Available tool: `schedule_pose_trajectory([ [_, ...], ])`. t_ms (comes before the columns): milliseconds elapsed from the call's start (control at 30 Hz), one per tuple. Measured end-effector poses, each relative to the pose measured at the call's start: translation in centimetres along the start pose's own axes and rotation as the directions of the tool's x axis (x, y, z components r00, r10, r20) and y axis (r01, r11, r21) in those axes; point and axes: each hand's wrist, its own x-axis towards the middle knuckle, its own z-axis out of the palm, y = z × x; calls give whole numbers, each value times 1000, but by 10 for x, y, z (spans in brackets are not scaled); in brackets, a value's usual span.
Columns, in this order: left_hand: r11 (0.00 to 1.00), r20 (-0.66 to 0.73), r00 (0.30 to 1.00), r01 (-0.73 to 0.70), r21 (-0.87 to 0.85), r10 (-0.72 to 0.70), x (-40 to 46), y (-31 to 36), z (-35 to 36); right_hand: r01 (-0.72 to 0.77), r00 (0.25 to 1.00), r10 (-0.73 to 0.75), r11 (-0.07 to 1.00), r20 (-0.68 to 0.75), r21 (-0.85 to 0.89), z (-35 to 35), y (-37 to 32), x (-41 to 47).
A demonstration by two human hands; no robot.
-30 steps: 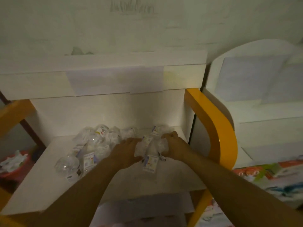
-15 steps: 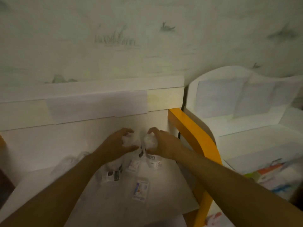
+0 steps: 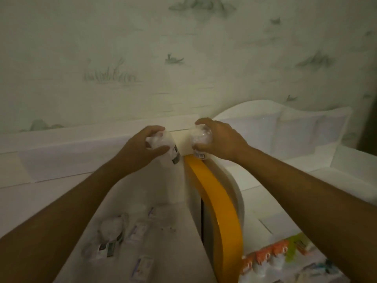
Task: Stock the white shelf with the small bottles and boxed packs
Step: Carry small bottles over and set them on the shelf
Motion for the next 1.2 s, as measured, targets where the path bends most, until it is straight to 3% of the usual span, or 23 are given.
schedule_pose_trajectory([
  [233, 999, -21, 999, 38, -37, -39, 48, 72, 76, -34, 999, 34, 998, 11, 52, -45, 115, -1],
  [400, 992, 45, 999, -26, 124, 20, 81, 110, 158, -74, 995, 70, 996, 64, 58, -59, 201, -13],
  [600, 961, 223, 975, -48, 271, -15, 104, 115, 254, -198, 970, 182, 976, 164, 91, -52, 290, -43],
  [900, 846, 559, 815, -187, 500, -150, 118, 91, 348, -457, 853, 425, 889, 303, 38, -40, 376, -87],
  [1067, 911, 677, 727, -195, 363, -114, 127, 76, 372, -506, 820, 493, 862, 289, -33, -58, 402, -91],
  [1200, 919, 681, 722, -178, 352, -121, 135, 66, 386, -489, 820, 485, 870, 305, -70, -53, 408, -97],
])
